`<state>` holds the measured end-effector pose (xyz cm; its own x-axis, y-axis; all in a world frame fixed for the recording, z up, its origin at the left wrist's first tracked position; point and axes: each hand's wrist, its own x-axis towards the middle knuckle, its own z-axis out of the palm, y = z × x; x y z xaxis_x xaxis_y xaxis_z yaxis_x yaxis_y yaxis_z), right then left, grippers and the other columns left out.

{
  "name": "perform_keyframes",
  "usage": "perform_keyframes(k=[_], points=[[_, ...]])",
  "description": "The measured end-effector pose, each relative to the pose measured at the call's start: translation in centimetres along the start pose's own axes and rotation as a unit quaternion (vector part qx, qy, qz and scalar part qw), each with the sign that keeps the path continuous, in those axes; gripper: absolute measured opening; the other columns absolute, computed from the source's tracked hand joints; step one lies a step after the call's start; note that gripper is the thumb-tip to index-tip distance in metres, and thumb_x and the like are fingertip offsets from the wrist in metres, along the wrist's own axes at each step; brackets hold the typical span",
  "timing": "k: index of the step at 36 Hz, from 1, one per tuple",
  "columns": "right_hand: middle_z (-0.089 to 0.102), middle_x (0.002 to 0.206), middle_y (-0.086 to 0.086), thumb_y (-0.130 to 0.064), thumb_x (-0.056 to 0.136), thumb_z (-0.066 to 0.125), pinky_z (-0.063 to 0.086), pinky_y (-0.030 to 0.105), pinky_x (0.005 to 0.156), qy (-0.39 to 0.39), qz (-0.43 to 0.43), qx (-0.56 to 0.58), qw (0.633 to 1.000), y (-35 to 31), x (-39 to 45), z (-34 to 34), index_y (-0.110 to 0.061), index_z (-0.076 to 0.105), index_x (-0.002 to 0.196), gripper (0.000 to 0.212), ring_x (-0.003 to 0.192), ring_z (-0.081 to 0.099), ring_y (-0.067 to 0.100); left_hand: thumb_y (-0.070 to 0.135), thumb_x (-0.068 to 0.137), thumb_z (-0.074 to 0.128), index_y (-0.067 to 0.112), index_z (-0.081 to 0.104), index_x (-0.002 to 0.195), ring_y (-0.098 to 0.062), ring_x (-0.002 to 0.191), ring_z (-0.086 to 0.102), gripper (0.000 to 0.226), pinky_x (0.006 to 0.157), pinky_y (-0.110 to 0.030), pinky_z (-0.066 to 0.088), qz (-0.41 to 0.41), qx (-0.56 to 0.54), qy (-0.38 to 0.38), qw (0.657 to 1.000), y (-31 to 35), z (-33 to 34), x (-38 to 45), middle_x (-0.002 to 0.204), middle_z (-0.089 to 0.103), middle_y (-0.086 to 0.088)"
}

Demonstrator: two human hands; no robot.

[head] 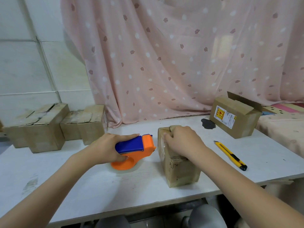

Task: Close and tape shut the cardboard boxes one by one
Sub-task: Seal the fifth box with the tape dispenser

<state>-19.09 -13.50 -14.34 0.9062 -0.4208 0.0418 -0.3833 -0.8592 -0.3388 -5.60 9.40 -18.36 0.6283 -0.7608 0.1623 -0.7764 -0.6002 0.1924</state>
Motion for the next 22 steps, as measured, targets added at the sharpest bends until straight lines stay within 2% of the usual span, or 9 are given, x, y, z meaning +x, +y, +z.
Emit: perform_keyframes(k=[2,4,6,8,10,12,15,20,22], points=[[0.058,0.105,0.009,-0.055,0.083,0.047,0.047,0.042,0.09,-0.035,0.063,0.021,0.997,-0.6,2.3,0.8,-0.011,0.057,0.103,0.049,0.105,0.055,0.038,0.039,0.076,0.072,0.076,0.025,0.131,-0.005,0.066,0.051,0.081,0.053,-0.016,0.036,-0.003,-0.003,0.002,1.0,0.0,0.0,0.0,0.071,0.057,0.016],[0.052,0.129,0.011,-0.066,0.06,0.05,0.045,0.051,0.099,-0.085,0.123,0.006,0.989,-0.6,5.1,2.1,-0.013,0.052,0.127,0.086,0.118,0.05,0.04,0.039,0.076,0.071,0.077,0.025,0.13,-0.005,0.066,0.051,0.081,0.053,-0.016,0.036,-0.004,-0.004,0.005,1.0,0.1,0.1,-0.1,0.071,0.057,0.014],[0.053,0.121,0.008,-0.066,0.05,0.055,0.049,0.045,0.089,-0.114,0.148,-0.003,0.982,-0.4,7.0,3.2,-0.013,0.051,0.129,0.095,0.109,0.053,0.035,0.039,0.076,0.071,0.076,0.025,0.131,-0.005,0.066,0.051,0.081,0.052,-0.016,0.036,-0.007,-0.005,0.005,1.0,0.1,0.1,-0.1,0.071,0.057,0.015],[0.052,0.102,0.005,-0.064,0.049,0.061,0.044,0.033,0.066,-0.134,0.153,-0.036,0.978,-0.6,8.0,3.6,-0.012,0.054,0.126,0.094,0.093,0.053,0.03,0.04,0.076,0.07,0.076,0.024,0.133,-0.005,0.068,0.052,0.082,0.053,-0.015,0.035,-0.008,0.0,0.005,1.0,0.1,0.2,-0.1,0.074,0.057,0.017],[0.05,0.101,0.008,-0.063,0.048,0.061,0.039,0.035,0.06,-0.157,0.151,-0.074,0.973,-1.0,9.0,3.9,-0.008,0.051,0.131,0.101,0.09,0.053,0.032,0.042,0.075,0.069,0.075,0.023,0.136,-0.006,0.071,0.052,0.083,0.056,-0.018,0.038,-0.008,0.006,0.004,1.0,0.1,0.3,-0.1,0.078,0.059,0.017],[0.05,0.103,0.009,-0.059,0.055,0.062,0.041,0.037,0.061,-0.169,0.137,-0.108,0.97,-2.2,8.2,3.0,-0.01,0.054,0.124,0.085,0.089,0.054,0.032,0.044,0.074,0.068,0.074,0.022,0.137,-0.006,0.073,0.052,0.084,0.058,-0.019,0.04,-0.005,0.01,0.001,1.0,0.1,0.4,0.0,0.083,0.062,0.015],[0.051,0.099,0.007,-0.048,0.084,0.061,0.046,0.034,0.067,-0.161,0.089,-0.136,0.973,-3.0,6.2,0.9,-0.014,0.053,0.096,0.037,0.089,0.054,0.027,0.043,0.074,0.067,0.074,0.022,0.136,-0.006,0.075,0.053,0.084,0.059,-0.019,0.041,-0.002,0.007,-0.003,1.0,0.2,0.4,0.2,0.085,0.062,0.015],[0.062,0.113,0.007,-0.048,0.09,0.06,0.043,0.031,0.075,-0.21,0.085,-0.089,0.97,-2.0,4.7,-2.2,-0.013,0.059,0.128,0.052,0.083,0.056,0.021,0.04,0.073,0.066,0.072,0.023,0.138,-0.005,0.076,0.052,0.084,0.06,-0.018,0.038,0.005,0.004,0.005,1.0,0.0,0.5,0.4,0.085,0.06,0.017],[0.062,0.116,0.01,-0.048,0.092,0.06,0.044,0.035,0.08,-0.231,0.094,-0.053,0.967,-1.3,4.6,-3.0,-0.007,0.06,0.123,0.051,0.102,0.063,0.022,0.038,0.075,0.067,0.071,0.023,0.139,-0.006,0.076,0.053,0.085,0.06,-0.017,0.039,0.005,-0.008,0.007,1.0,0.0,0.7,0.4,0.086,0.061,0.016]])
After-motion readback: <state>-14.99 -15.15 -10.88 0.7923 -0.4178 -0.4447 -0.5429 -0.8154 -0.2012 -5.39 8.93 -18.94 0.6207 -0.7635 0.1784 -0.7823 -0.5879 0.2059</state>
